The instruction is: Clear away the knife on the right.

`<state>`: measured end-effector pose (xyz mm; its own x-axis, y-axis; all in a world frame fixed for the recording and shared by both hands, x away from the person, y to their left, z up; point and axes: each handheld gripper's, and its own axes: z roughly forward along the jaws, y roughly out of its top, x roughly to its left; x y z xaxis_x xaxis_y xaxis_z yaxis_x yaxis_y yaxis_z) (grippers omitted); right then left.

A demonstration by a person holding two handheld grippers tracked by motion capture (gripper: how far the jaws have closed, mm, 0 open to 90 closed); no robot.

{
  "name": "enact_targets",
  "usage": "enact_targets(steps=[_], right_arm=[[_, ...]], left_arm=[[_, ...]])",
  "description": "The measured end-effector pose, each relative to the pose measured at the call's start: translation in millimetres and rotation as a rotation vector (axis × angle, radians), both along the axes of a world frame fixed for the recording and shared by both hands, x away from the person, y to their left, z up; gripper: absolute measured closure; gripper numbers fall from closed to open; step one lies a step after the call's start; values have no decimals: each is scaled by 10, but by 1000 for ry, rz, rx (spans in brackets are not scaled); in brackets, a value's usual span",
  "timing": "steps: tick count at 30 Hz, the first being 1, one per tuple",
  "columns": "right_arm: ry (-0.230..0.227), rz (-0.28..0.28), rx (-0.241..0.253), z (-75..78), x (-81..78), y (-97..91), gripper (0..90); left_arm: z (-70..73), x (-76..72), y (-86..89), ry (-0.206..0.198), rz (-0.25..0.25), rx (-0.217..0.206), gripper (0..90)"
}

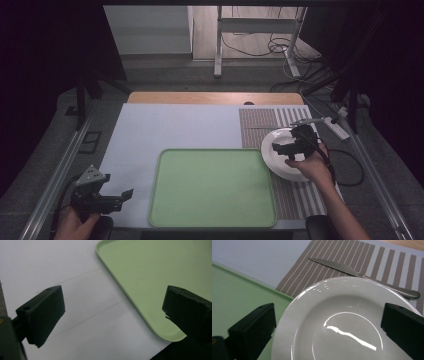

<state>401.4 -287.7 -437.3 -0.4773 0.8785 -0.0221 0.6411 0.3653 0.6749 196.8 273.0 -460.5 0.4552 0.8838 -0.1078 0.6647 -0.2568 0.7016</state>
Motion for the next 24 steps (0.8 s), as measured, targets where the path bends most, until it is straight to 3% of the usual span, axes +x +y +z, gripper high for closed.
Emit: enact_targets(steps=[6, 17, 24], right_arm=[[21, 13, -33, 9, 158, 96, 58], [18, 38, -10, -32, 455, 237, 26], [22, 7, -25, -79, 668, 210, 19]], left_arm=[[0, -1, 0, -1, -1, 0, 45], [0, -2, -1, -2, -3, 2, 45], [0, -3, -3, -3, -4, 2, 45]])
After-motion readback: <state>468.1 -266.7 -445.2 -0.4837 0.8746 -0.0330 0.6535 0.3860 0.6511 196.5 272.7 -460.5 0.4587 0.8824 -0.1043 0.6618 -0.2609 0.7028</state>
